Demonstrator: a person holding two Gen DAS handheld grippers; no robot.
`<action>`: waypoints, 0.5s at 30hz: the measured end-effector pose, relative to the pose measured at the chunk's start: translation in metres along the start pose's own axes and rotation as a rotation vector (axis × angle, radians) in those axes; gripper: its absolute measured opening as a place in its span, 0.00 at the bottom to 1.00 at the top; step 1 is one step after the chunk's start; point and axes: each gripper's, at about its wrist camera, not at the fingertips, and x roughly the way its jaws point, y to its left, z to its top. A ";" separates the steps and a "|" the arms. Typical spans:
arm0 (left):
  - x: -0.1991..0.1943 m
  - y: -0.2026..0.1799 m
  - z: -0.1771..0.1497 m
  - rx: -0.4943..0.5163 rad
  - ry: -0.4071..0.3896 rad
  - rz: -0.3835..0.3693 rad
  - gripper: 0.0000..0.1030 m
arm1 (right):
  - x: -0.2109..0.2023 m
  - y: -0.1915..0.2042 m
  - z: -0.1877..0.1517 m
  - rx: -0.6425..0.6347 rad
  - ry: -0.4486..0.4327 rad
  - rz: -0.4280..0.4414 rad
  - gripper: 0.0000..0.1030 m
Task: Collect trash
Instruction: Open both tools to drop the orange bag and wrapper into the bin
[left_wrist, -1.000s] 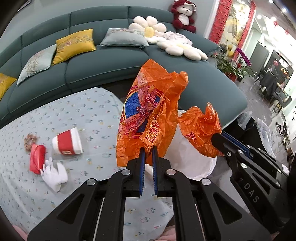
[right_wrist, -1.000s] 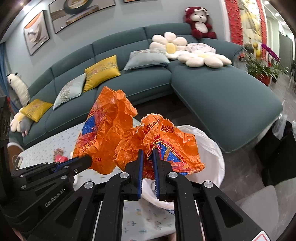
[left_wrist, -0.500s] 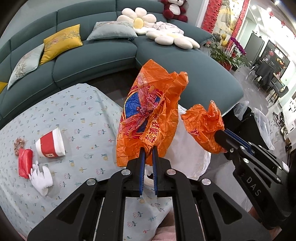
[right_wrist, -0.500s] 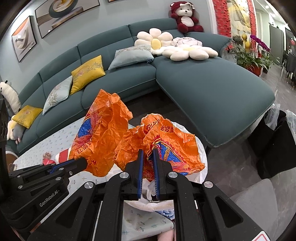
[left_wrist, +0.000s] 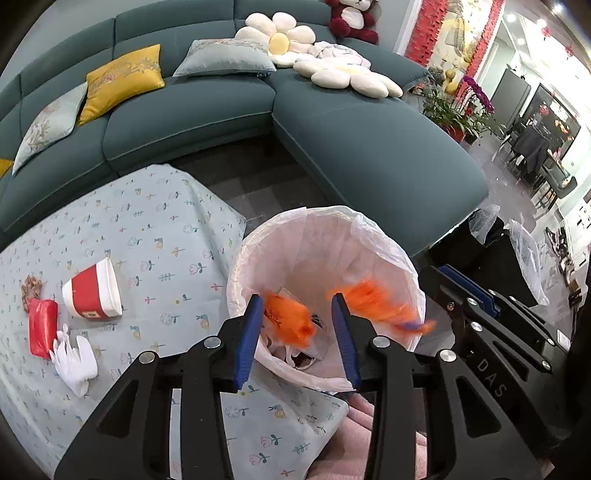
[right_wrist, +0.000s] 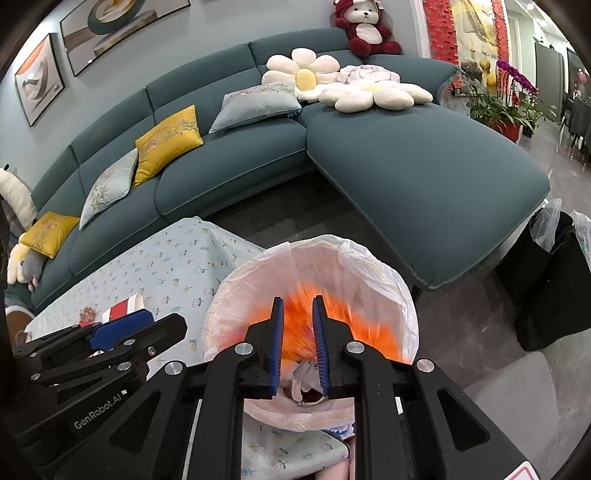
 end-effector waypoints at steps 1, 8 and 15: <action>0.000 0.002 -0.001 -0.006 0.002 0.000 0.36 | 0.000 0.001 0.000 -0.002 0.001 -0.001 0.19; -0.009 0.018 -0.006 -0.040 -0.007 0.013 0.36 | -0.004 0.013 -0.001 -0.021 0.001 0.003 0.28; -0.021 0.038 -0.013 -0.085 -0.017 0.029 0.36 | -0.012 0.038 -0.005 -0.065 0.003 0.020 0.31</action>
